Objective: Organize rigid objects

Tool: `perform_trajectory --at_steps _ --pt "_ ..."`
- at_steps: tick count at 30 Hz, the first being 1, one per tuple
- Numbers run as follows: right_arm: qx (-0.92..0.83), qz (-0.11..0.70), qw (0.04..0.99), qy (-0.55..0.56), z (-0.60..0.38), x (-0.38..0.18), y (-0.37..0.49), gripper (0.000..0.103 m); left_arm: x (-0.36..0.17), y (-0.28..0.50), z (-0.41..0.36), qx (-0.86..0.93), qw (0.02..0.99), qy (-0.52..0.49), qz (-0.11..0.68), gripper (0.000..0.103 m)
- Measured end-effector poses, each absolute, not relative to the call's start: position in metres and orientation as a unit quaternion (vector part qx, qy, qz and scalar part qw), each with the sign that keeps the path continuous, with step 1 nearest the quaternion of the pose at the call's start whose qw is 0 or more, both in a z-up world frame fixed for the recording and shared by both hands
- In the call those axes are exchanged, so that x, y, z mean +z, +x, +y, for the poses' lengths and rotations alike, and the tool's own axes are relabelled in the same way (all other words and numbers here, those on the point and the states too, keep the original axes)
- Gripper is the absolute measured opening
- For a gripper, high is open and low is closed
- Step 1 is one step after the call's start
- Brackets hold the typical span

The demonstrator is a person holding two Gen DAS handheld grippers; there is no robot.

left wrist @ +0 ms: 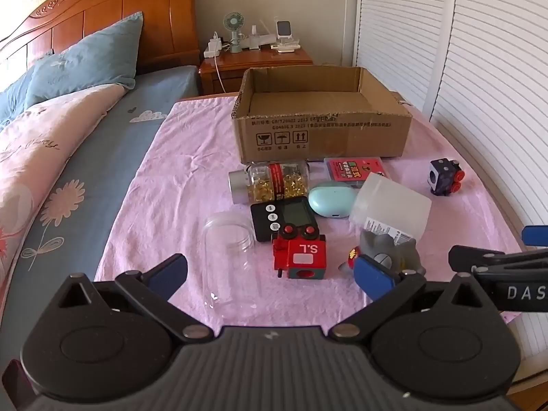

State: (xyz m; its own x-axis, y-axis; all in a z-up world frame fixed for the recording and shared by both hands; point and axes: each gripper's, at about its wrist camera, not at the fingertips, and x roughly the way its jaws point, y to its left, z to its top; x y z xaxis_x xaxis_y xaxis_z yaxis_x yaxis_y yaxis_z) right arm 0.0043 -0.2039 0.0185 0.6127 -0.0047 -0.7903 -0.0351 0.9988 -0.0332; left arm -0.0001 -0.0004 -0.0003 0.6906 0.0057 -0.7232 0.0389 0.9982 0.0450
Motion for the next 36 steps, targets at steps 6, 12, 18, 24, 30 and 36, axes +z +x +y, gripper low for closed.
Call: perform_trajectory --at_steps 6,12,18,24,30,36 --pt "0.010 0.439 0.898 -0.020 -0.204 0.018 0.006 0.103 0.001 -0.005 -0.003 -0.006 0.921 0.027 0.388 0.102" --pt "0.009 0.438 0.899 -0.019 -0.204 0.019 0.004 0.103 0.003 -0.003 -0.002 -0.011 0.919 0.023 0.394 0.102" --pt "0.009 0.439 0.898 -0.018 -0.206 0.020 0.004 0.103 0.003 0.001 -0.002 -0.014 0.918 0.026 0.397 0.102" --pt "0.010 0.437 0.899 -0.018 -0.206 0.020 0.004 0.103 0.003 0.001 -0.002 -0.015 0.917 0.025 0.397 0.103" --pt "0.011 0.436 0.899 -0.019 -0.205 0.020 0.003 0.103 0.003 0.002 -0.002 -0.015 0.917 0.026 0.397 0.102" --pt "0.011 0.436 0.900 -0.020 -0.204 0.020 0.003 0.103 0.003 0.002 -0.001 -0.013 0.918 0.024 0.395 0.102"
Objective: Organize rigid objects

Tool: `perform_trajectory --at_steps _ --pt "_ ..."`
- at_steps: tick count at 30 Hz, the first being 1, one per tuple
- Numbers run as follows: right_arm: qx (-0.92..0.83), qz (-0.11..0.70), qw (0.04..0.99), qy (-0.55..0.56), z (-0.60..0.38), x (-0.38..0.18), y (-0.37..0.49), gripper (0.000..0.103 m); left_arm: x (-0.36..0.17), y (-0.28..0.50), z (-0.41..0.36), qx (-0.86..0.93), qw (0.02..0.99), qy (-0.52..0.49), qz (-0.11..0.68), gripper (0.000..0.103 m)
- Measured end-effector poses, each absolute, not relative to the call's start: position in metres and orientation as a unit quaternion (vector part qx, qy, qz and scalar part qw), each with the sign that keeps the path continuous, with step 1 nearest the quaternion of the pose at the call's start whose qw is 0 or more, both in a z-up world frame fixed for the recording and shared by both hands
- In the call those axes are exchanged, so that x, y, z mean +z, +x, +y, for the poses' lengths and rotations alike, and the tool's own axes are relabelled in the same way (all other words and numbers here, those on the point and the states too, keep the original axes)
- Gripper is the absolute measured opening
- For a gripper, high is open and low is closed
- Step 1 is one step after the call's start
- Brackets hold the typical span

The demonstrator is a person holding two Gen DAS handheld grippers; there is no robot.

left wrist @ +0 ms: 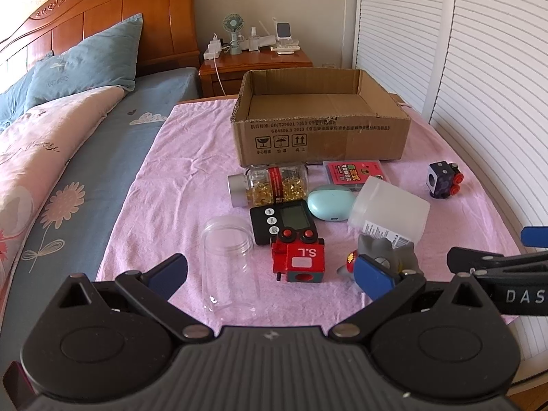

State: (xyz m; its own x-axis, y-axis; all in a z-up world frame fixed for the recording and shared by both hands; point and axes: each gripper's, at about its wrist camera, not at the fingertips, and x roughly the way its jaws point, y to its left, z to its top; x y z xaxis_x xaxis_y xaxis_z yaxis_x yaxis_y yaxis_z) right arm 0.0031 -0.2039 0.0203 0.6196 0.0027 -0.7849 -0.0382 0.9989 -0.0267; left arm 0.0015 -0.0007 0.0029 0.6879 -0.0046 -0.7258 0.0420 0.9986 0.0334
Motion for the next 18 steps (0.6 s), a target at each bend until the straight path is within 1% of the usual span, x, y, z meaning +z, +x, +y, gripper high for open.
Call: perform_trajectory --at_steps 18 --pt "0.012 0.434 0.900 -0.020 -0.2037 0.0212 0.0030 0.103 0.0049 0.0012 -0.0008 -0.012 0.919 0.026 0.392 0.102"
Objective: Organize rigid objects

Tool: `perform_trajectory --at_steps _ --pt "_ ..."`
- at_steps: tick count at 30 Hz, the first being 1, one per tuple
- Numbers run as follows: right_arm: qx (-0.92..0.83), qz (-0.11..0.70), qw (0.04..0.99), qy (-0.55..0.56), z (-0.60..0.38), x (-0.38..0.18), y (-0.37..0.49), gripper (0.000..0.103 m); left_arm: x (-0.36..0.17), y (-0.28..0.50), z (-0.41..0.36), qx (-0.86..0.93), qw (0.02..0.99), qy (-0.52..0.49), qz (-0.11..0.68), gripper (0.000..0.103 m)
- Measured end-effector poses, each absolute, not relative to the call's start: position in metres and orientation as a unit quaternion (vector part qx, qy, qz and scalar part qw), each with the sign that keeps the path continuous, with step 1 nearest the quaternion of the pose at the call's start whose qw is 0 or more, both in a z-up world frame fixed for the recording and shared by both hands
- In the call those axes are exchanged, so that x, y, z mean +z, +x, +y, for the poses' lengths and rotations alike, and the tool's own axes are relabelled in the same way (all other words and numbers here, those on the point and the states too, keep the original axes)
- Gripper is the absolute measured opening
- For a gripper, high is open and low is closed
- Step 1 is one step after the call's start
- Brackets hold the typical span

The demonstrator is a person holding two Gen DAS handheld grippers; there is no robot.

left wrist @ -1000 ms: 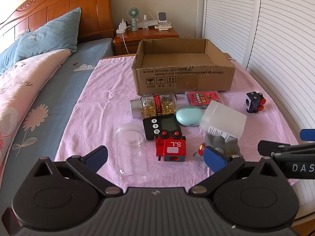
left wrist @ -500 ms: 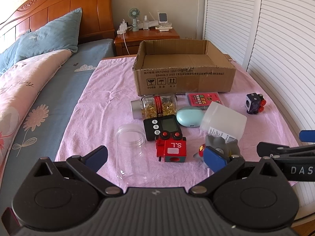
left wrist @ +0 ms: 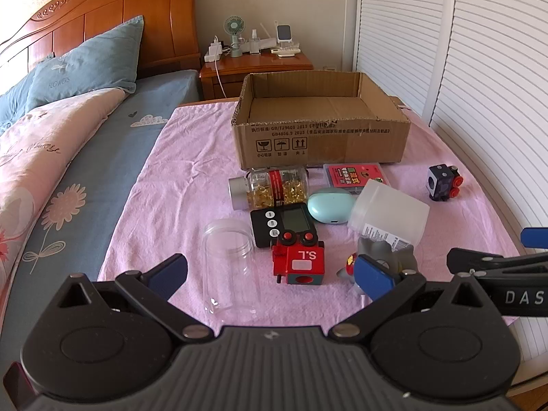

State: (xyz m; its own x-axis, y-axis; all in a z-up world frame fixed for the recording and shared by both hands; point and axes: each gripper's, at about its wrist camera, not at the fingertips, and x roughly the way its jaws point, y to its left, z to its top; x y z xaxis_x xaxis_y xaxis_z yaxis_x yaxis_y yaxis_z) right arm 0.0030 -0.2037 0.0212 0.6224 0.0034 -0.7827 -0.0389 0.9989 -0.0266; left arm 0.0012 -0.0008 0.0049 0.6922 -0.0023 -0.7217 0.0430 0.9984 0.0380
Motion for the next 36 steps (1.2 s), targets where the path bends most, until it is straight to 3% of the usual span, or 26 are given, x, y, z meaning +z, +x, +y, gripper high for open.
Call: perform_trajectory --at_steps 36 --pt "0.045 0.415 0.908 -0.039 -0.206 0.020 0.005 0.103 -0.008 0.006 0.015 -0.047 0.924 0.061 0.376 0.102"
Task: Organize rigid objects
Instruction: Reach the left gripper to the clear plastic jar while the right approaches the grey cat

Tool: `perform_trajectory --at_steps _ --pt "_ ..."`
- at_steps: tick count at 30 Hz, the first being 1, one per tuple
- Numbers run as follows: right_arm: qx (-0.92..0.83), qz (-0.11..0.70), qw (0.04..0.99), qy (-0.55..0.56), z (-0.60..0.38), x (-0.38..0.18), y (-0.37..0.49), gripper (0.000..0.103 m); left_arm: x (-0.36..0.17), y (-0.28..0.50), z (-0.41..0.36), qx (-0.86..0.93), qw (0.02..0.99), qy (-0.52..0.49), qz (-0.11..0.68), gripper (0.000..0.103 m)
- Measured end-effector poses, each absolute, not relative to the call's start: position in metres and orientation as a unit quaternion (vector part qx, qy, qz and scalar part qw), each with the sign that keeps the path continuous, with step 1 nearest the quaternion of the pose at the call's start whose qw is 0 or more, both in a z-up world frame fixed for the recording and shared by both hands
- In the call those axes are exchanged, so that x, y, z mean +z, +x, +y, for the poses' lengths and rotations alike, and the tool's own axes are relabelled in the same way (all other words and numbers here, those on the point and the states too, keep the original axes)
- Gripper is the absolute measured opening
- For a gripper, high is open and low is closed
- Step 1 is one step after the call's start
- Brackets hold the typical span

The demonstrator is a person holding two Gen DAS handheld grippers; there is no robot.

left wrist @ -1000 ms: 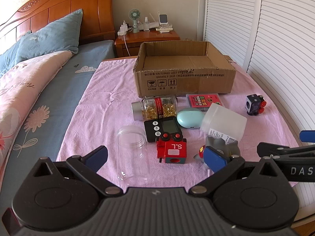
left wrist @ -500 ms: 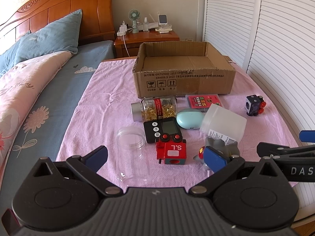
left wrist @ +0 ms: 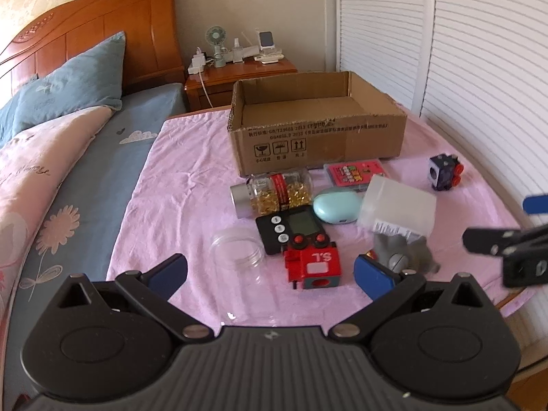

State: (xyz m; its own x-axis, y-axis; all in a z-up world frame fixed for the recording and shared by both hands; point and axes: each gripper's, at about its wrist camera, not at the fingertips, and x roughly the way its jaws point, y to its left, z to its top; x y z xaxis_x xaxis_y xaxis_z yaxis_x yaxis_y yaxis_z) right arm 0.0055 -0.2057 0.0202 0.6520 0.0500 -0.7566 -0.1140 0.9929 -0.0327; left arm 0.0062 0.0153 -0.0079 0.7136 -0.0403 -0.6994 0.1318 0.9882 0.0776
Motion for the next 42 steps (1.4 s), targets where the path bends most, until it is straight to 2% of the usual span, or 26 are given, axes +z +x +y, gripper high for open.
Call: perform_trajectory --at_steps 21,36,42 --pt "0.073 0.431 0.898 -0.045 -0.194 -0.001 0.035 0.103 -0.063 0.023 0.053 -0.073 0.900 0.040 0.428 0.102" --pt "0.102 0.435 0.892 -0.070 -0.172 -0.007 0.040 0.103 -0.069 0.020 0.094 -0.017 0.896 0.077 0.437 0.102" --pt "0.102 0.435 0.892 -0.071 -0.172 -0.008 0.041 0.103 -0.067 0.026 0.102 -0.020 0.902 0.062 0.427 0.102"
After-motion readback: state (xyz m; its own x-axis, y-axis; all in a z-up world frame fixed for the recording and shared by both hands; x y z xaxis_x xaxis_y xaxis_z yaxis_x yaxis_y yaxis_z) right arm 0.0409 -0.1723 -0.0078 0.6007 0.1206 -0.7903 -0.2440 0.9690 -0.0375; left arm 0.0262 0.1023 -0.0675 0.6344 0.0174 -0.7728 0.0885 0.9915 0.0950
